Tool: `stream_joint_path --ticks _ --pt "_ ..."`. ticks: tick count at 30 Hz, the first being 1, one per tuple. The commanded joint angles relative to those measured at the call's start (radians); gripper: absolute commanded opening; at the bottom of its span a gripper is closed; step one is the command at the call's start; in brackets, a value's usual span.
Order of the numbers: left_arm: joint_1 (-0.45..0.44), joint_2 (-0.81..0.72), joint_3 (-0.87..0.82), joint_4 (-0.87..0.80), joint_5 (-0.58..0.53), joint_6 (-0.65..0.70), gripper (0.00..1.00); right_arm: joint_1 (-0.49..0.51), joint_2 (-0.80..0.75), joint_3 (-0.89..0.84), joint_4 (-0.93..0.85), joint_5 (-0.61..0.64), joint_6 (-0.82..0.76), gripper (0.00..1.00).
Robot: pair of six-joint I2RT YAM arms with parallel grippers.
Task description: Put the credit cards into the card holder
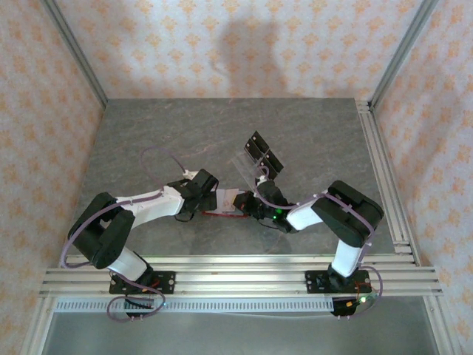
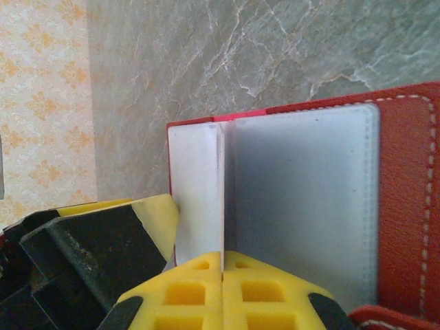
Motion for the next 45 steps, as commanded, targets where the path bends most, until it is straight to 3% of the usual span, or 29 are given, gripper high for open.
stream_joint_path --ticks 1,27,45 --pt "0.008 0.015 -0.023 -0.026 -0.037 -0.002 0.98 0.007 0.015 -0.021 0.029 -0.006 0.003 0.0" --pt "0.008 0.012 -0.031 -0.023 -0.039 -0.005 0.98 0.009 0.073 -0.015 0.06 -0.043 0.02 0.0" --pt "0.008 0.01 -0.035 -0.02 -0.037 -0.004 0.98 -0.015 0.004 -0.045 -0.049 -0.002 -0.05 0.0"
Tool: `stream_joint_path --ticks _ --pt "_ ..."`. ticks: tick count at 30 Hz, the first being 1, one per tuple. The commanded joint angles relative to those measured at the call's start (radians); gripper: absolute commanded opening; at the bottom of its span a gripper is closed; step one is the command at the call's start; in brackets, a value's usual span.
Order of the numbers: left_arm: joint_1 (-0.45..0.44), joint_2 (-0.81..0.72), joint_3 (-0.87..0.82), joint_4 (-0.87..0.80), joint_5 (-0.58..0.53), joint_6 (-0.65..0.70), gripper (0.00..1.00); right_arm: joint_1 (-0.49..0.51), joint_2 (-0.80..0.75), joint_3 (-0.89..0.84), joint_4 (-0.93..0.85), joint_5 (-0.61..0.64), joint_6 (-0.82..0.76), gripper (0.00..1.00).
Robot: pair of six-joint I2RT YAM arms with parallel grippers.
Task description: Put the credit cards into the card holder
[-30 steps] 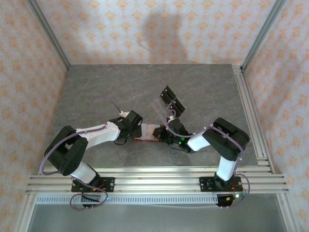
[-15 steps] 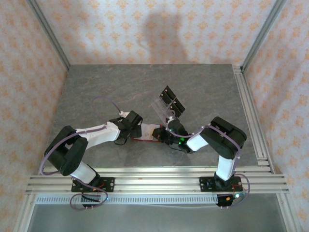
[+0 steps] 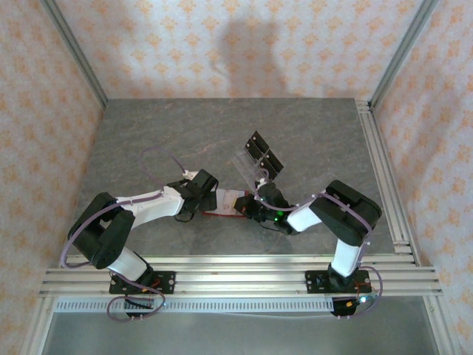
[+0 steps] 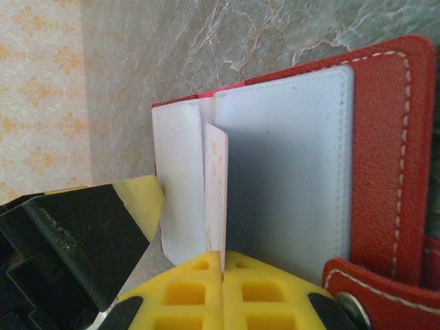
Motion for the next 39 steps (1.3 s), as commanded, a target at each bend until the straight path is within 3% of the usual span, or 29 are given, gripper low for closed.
stream_joint_path --ticks 1,18,24,30,39 --pt "0.009 0.01 -0.029 -0.027 -0.036 -0.003 0.98 -0.015 -0.008 -0.015 -0.075 0.021 -0.035 0.0" --pt "0.008 0.016 -0.033 -0.019 -0.036 -0.004 0.98 -0.016 0.074 0.064 -0.079 -0.021 -0.043 0.0" --pt "0.008 0.014 -0.037 -0.019 -0.037 -0.005 0.98 -0.03 0.1 0.058 -0.004 -0.057 -0.009 0.0" --pt "0.01 -0.049 -0.036 -0.092 -0.162 -0.058 0.99 -0.045 0.097 0.028 0.037 -0.073 0.007 0.0" --pt "0.009 -0.027 -0.023 -0.084 -0.139 -0.045 0.99 -0.047 0.121 0.058 0.055 -0.109 0.014 0.0"
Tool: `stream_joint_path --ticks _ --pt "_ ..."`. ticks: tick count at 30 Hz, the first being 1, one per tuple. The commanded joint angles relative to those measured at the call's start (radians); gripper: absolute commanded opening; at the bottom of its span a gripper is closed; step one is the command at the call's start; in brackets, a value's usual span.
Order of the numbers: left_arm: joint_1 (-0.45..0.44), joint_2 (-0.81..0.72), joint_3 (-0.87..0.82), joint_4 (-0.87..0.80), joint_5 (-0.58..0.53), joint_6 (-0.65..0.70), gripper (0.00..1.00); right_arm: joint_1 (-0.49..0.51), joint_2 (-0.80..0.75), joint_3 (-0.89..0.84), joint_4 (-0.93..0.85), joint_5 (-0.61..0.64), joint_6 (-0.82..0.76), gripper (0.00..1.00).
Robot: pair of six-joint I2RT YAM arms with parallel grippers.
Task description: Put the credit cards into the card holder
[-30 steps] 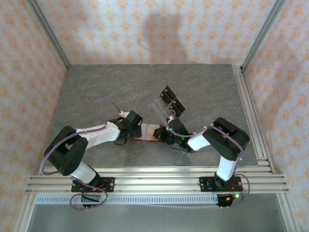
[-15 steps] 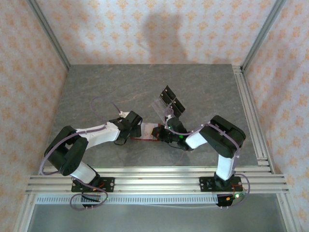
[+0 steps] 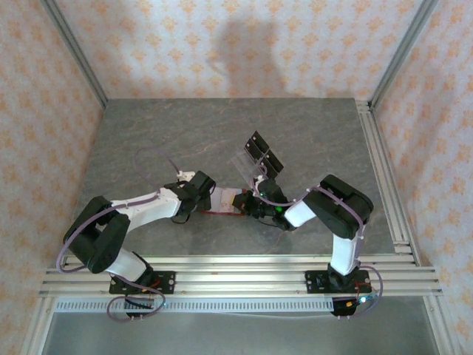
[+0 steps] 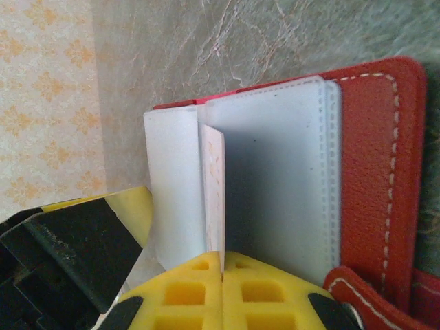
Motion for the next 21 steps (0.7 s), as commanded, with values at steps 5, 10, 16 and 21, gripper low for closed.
stream_joint_path --ticks 5,10,16,21 --pt "0.005 0.026 -0.007 -0.025 -0.037 -0.013 0.99 -0.007 0.032 0.017 0.001 -0.021 0.005 0.0" --pt "0.005 0.027 -0.01 -0.021 -0.033 -0.01 0.99 -0.008 0.048 0.022 0.033 -0.04 0.016 0.0" --pt "0.005 0.032 -0.01 -0.019 -0.029 -0.01 0.99 -0.018 0.076 0.014 0.099 -0.045 0.039 0.0" --pt "0.005 0.036 -0.01 -0.017 -0.025 -0.009 0.99 -0.033 0.084 0.019 0.09 -0.039 0.03 0.0"
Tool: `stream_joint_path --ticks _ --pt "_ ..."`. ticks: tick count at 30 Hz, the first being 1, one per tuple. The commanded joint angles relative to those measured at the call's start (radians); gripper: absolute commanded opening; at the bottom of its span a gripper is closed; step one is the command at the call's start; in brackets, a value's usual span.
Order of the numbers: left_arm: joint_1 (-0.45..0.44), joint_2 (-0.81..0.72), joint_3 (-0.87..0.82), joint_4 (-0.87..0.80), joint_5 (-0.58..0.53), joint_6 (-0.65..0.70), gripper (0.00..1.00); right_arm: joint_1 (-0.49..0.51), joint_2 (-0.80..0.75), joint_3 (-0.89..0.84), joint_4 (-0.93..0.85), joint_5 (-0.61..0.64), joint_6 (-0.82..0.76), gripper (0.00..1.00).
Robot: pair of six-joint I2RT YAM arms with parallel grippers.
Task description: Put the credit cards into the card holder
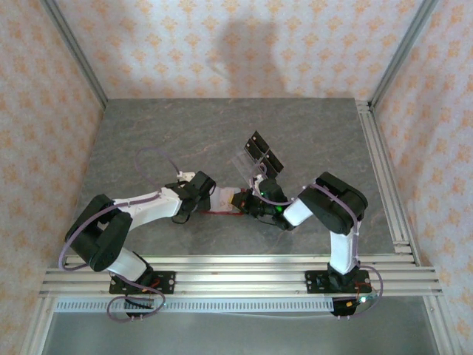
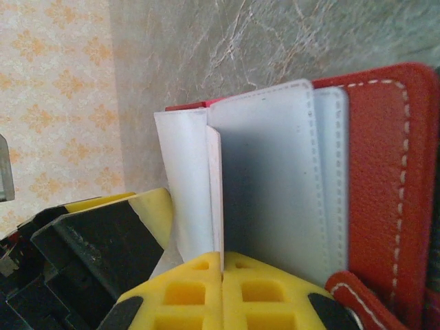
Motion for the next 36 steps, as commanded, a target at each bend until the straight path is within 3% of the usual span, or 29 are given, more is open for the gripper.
stream_joint_path --ticks 1,15,36 --pt "0.003 0.016 -0.009 -0.019 -0.02 -0.008 0.99 -0.015 0.03 0.011 -0.008 0.014 -0.007 0.0" --pt "0.003 0.024 -0.014 -0.012 -0.017 -0.01 0.99 -0.017 0.047 0.072 -0.122 -0.036 -0.07 0.0" --pt "0.004 -0.016 -0.012 -0.037 -0.044 -0.015 0.99 0.017 0.089 0.058 -0.048 -0.095 -0.032 0.0"
